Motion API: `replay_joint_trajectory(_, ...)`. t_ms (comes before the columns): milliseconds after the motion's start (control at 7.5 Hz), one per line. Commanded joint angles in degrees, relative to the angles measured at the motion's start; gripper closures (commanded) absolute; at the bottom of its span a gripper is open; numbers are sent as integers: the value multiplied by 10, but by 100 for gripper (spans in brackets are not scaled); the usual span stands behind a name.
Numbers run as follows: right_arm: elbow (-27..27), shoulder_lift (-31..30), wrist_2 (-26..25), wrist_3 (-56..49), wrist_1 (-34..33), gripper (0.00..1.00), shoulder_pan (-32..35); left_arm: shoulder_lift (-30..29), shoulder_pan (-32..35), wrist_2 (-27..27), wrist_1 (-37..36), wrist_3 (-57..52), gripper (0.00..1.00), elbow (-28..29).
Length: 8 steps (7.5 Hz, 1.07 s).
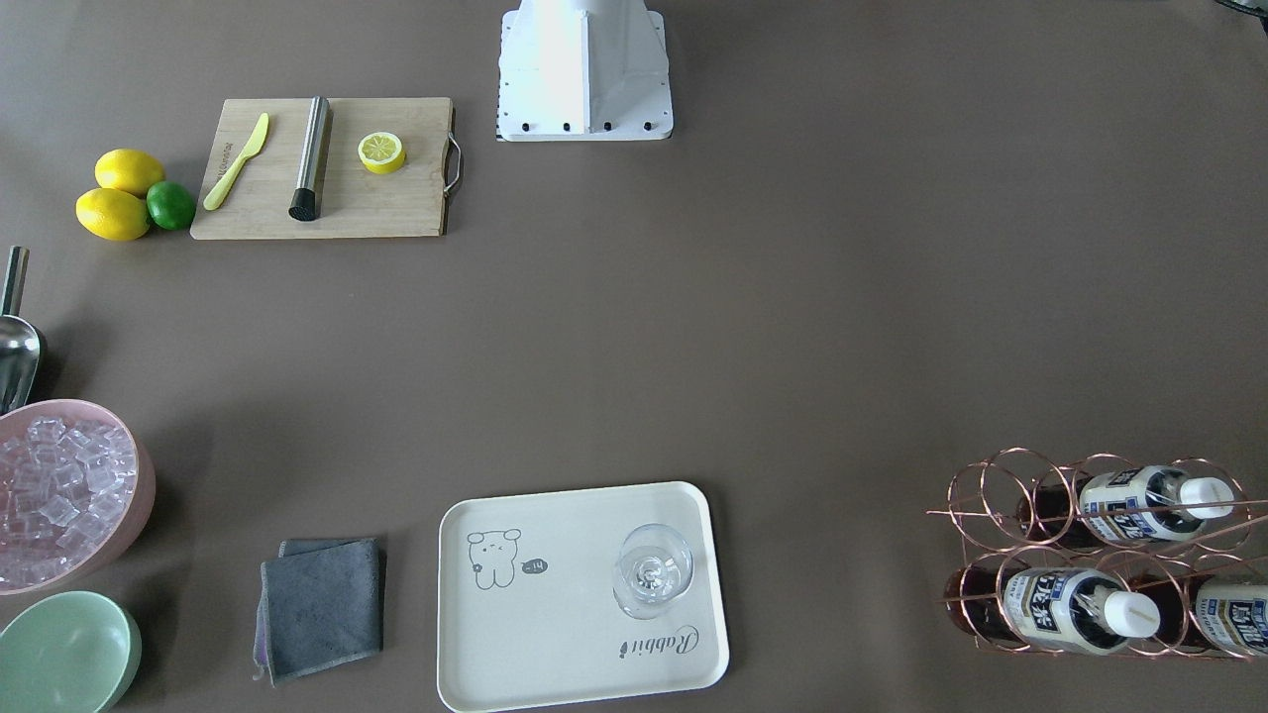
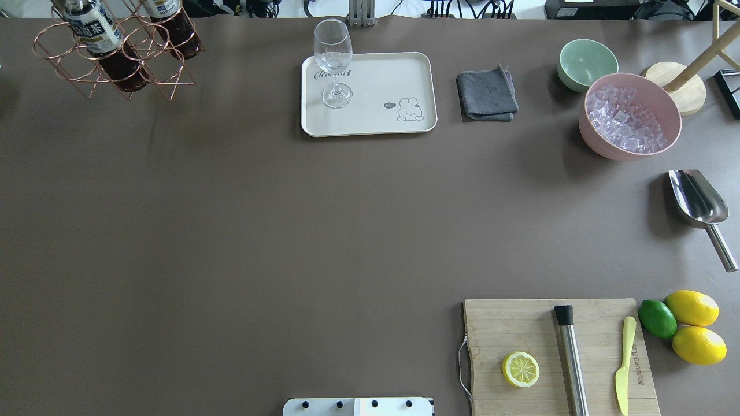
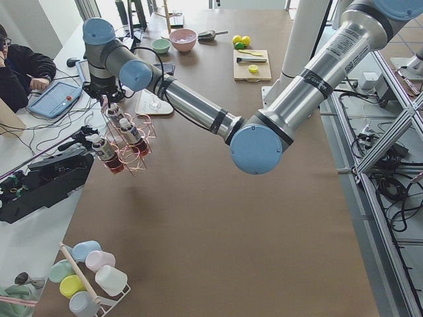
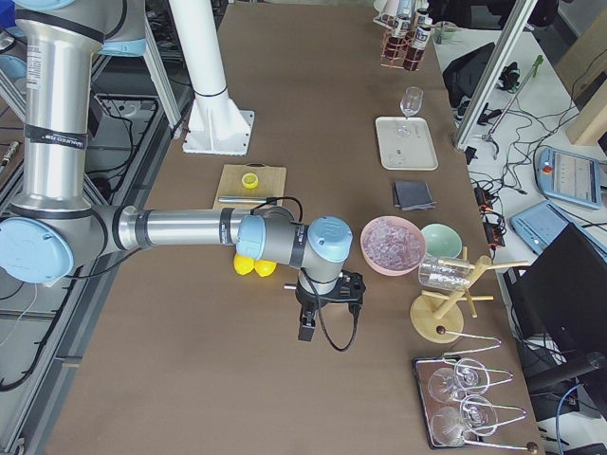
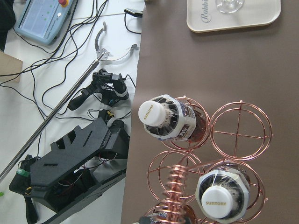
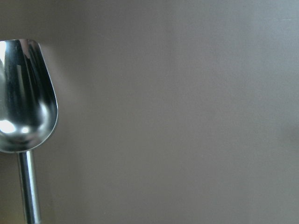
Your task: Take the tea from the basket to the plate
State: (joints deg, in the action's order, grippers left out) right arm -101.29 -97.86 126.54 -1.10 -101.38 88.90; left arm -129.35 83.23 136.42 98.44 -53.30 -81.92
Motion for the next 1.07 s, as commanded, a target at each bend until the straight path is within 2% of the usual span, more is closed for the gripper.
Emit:
replay_joint_trajectory(0,0,0,0,0,0,0,1,21,2,3,-150,0,100,-149)
replay_joint_trajectory(133,0,0,0,0,0,0,1,49,2,2,-215,2,100,-216)
replay_joint_trajectory(267,-1,0,0,0,0,0,1,76,17,0,-248,32,100,-269)
replay_joint_trajectory(667,0,0,0,0,0,0,1,139,28,5,-248,45,100,-310)
replay_joint_trajectory(933,0,0,0,0,0,0,1,139,18,6,-244,101,100,-348)
